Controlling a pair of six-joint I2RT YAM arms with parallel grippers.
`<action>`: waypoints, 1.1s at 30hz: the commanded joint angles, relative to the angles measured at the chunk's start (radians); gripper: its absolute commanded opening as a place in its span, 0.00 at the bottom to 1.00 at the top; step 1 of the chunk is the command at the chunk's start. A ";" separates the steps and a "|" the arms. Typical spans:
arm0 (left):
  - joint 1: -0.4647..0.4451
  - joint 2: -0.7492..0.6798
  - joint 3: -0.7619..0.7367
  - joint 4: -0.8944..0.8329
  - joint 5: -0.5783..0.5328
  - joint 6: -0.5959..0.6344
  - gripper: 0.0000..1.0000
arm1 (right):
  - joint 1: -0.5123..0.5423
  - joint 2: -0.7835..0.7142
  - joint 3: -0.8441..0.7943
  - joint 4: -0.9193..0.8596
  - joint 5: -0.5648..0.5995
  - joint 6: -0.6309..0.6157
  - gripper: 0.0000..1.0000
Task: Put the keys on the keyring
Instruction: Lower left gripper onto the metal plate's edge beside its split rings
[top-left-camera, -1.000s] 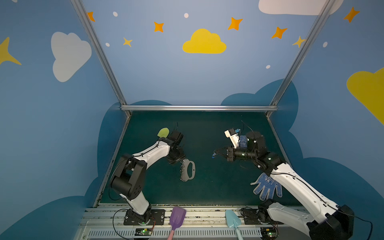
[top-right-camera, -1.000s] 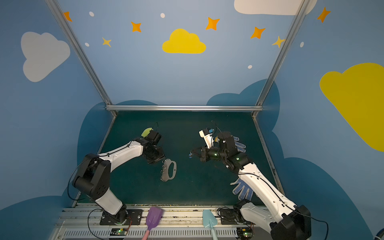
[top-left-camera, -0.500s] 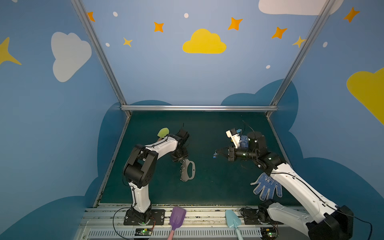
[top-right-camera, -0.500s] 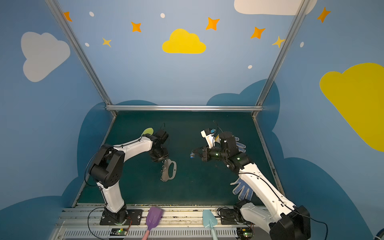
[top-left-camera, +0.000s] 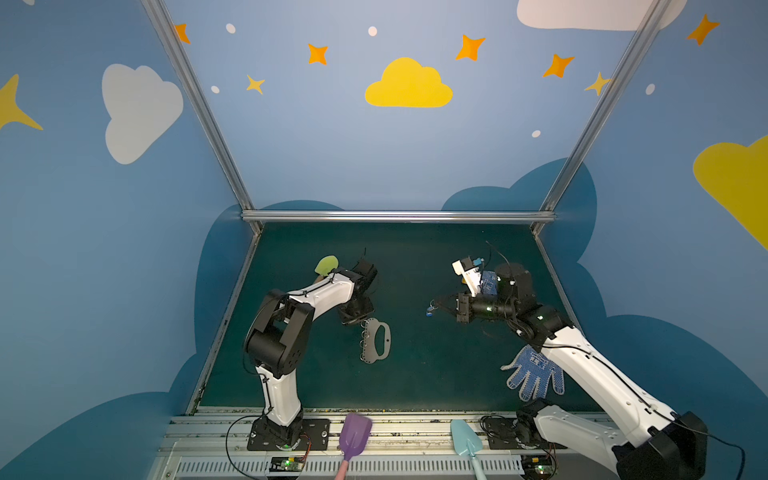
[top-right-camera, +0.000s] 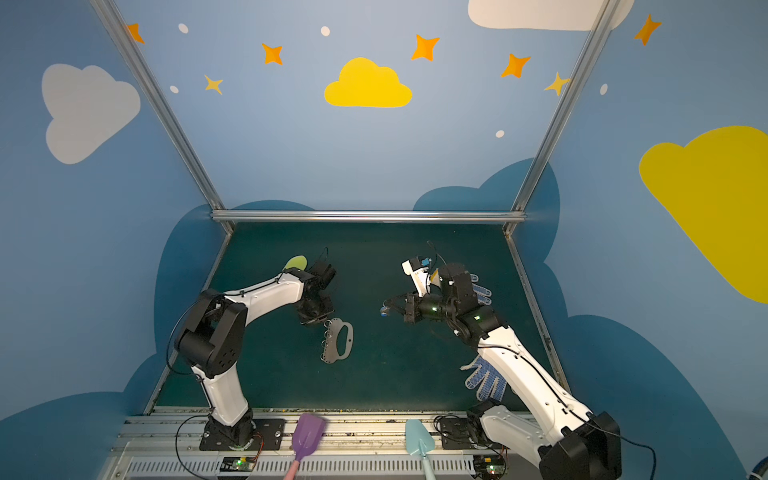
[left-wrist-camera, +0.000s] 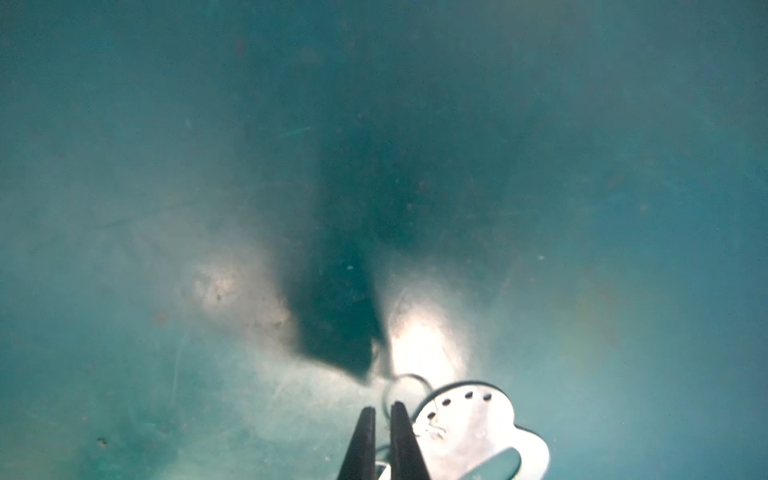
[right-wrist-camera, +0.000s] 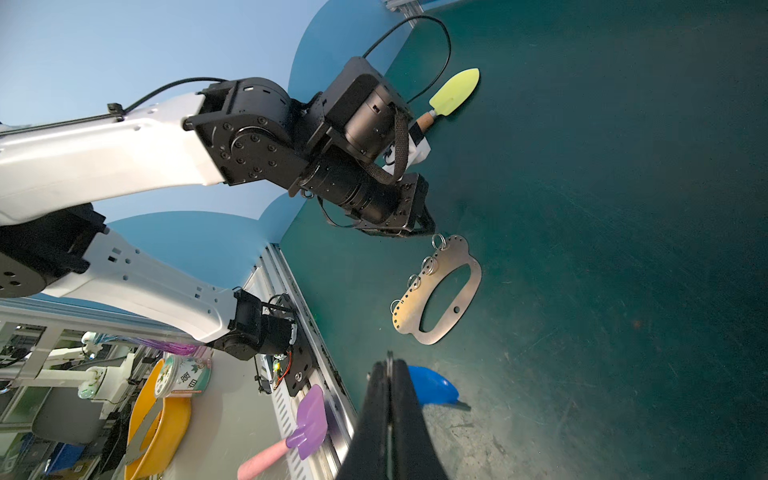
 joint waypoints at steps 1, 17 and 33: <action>0.010 -0.035 -0.017 0.007 0.025 0.001 0.04 | -0.004 -0.014 -0.001 0.014 -0.015 0.001 0.00; 0.119 -0.174 -0.223 0.287 0.342 0.212 0.66 | -0.004 -0.007 -0.008 0.045 -0.054 0.004 0.00; 0.086 -0.178 -0.316 0.468 0.367 0.272 0.68 | -0.004 -0.040 -0.013 0.031 -0.071 0.003 0.00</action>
